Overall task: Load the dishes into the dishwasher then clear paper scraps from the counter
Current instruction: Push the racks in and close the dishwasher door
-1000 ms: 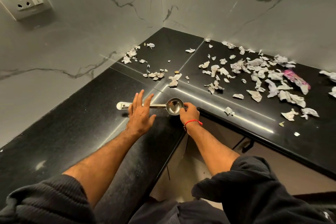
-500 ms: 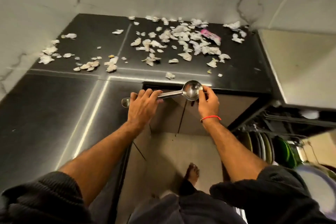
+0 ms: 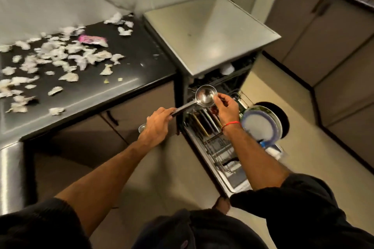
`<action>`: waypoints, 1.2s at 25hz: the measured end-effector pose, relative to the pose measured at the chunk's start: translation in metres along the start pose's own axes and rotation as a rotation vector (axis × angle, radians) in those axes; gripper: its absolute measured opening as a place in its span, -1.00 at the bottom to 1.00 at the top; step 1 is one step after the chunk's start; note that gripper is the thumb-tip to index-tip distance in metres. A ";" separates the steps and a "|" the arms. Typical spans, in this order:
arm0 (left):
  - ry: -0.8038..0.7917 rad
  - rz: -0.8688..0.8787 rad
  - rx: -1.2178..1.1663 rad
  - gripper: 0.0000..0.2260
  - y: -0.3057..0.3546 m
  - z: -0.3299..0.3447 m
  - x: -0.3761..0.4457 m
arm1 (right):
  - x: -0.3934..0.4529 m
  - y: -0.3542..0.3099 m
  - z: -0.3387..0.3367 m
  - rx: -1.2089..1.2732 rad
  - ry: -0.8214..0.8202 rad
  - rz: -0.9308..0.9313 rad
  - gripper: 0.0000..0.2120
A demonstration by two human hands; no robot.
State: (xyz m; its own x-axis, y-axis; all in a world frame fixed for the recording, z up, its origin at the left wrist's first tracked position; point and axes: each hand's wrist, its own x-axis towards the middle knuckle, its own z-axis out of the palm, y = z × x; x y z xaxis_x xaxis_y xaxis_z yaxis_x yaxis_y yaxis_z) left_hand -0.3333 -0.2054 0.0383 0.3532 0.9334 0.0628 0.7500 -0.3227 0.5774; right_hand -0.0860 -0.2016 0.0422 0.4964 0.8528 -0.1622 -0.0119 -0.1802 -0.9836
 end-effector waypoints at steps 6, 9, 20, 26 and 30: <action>-0.257 -0.046 -0.031 -0.71 0.089 0.116 0.080 | 0.067 0.019 -0.140 -0.063 0.065 0.064 -0.86; -0.361 -0.095 -0.029 -0.72 0.120 0.165 0.111 | 0.092 0.044 -0.183 -0.066 0.139 0.130 -0.85; -0.560 -0.210 -0.104 -0.67 0.043 0.421 0.206 | 0.222 0.271 -0.197 -0.196 0.378 0.408 -0.75; -0.625 -0.264 -0.011 -0.62 -0.026 0.555 0.231 | 0.284 0.418 -0.181 -0.302 0.449 0.479 -0.69; -0.693 -0.304 0.089 -0.65 -0.067 0.604 0.230 | 0.305 0.468 -0.162 -0.377 0.348 0.516 -0.66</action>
State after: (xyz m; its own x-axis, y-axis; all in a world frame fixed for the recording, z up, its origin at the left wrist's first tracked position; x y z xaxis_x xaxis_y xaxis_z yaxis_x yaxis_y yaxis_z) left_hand 0.0352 -0.0636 -0.4778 0.3724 0.6805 -0.6310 0.9022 -0.1060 0.4182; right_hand 0.2003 -0.1050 -0.4552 0.7563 0.4199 -0.5017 -0.0498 -0.7277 -0.6841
